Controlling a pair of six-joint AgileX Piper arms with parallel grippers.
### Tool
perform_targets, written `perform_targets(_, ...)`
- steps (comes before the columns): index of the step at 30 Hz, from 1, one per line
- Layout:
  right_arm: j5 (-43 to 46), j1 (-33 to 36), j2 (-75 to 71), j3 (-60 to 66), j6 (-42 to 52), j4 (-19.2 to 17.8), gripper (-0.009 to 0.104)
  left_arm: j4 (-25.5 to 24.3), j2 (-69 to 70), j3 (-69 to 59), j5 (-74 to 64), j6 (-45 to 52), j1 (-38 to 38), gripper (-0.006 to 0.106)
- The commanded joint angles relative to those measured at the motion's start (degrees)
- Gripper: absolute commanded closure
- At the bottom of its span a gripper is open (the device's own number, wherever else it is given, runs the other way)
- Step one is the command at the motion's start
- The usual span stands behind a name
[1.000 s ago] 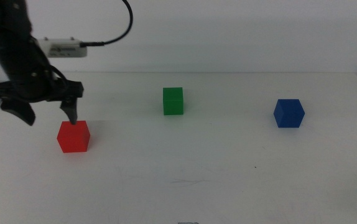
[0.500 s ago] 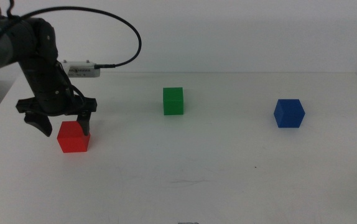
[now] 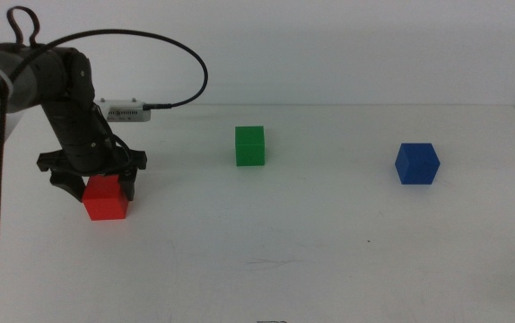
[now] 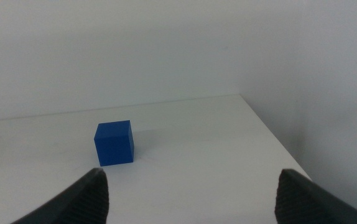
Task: Stack red cubes first, then green, then blue cubes in a specific spot.
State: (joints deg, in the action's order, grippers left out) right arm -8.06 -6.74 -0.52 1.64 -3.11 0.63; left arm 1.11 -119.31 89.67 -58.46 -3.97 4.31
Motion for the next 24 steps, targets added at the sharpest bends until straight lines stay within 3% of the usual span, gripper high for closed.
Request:
perform_targets(1, 4.3, -0.39, -0.48, -1.0, 0.47, -0.63, 0.015, 0.68, 2.87, 1.54, 0.72, -0.44, 0.25, 0.028)
perform_targets(7, 4.3, -0.39, -0.48, -1.0, 0.47, -0.63, 0.015, 3.86, 3.16, 1.74, -1.32, -0.18, 0.25, 0.064)
perform_targets(11, 4.3, -0.39, -0.48, -1.0, 0.47, -0.63, 0.015, 7.34, 5.76, 1.74, -4.18, -0.08, 0.25, 0.081)
perform_targets(16, 4.3, -0.39, -0.48, -1.0, 0.47, -0.63, 0.015, 5.39, 9.34, 1.74, -8.06, -7.88, 3.89, 0.09)
perform_targets(24, 4.3, -0.39, -0.48, -1.0, 0.47, -0.63, 0.015, 3.63, 10.27, 1.74, -8.12, -18.51, 16.5, 0.091)
